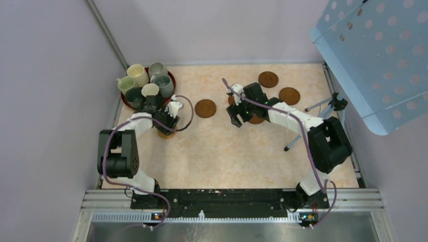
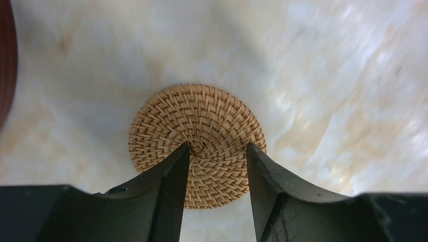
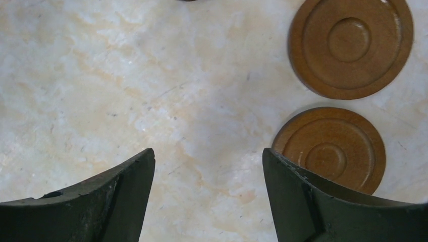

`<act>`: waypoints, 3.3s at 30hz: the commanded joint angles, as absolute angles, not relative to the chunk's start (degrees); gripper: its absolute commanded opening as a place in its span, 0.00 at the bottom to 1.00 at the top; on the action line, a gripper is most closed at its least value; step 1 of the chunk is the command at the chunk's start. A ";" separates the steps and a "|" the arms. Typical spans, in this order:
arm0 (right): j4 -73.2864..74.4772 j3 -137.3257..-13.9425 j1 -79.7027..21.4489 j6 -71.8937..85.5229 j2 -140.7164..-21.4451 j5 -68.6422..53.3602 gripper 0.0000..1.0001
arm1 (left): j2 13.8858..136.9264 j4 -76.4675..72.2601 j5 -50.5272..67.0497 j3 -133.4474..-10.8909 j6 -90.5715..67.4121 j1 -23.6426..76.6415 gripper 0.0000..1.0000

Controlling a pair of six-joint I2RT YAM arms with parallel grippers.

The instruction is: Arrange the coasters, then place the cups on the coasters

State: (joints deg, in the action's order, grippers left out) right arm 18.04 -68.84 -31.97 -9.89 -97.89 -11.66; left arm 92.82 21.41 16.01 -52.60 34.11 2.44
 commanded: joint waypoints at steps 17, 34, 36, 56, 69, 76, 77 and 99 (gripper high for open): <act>18.07 -61.70 -41.40 -13.87 -88.53 -8.33 0.78 | 82.85 33.71 20.12 -46.89 50.07 -25.74 0.53; 17.77 -78.74 -30.71 -10.90 -101.12 -3.73 0.79 | 83.41 28.23 31.04 -64.31 30.79 -3.85 0.80; 16.87 -80.54 -29.39 -10.41 -103.06 -2.01 0.79 | 86.15 24.99 29.58 -66.35 28.06 0.55 0.80; 17.56 -97.65 -21.18 -4.83 -123.19 -3.82 0.73 | 116.16 19.67 20.59 -86.89 19.91 14.50 0.82; 19.44 -102.23 -21.95 -6.17 -129.68 -5.77 0.68 | 120.76 22.22 18.17 -88.72 21.58 15.47 0.75; 19.63 -97.90 -24.24 -9.23 -128.29 -6.55 0.62 | 118.20 25.52 16.63 -85.29 24.62 15.47 0.52; 19.61 -97.00 -24.65 -9.49 -127.87 -6.97 0.60 | 117.15 25.49 16.16 -83.76 25.21 15.47 0.50; 19.94 -78.52 -38.47 -8.50 -116.70 -15.39 0.45 | 92.03 24.45 18.61 -50.67 39.51 -0.77 0.41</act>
State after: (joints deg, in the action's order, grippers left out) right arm 14.90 -81.60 -35.20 -9.98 -118.28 -11.77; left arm 95.18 21.71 18.83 -54.52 33.10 3.77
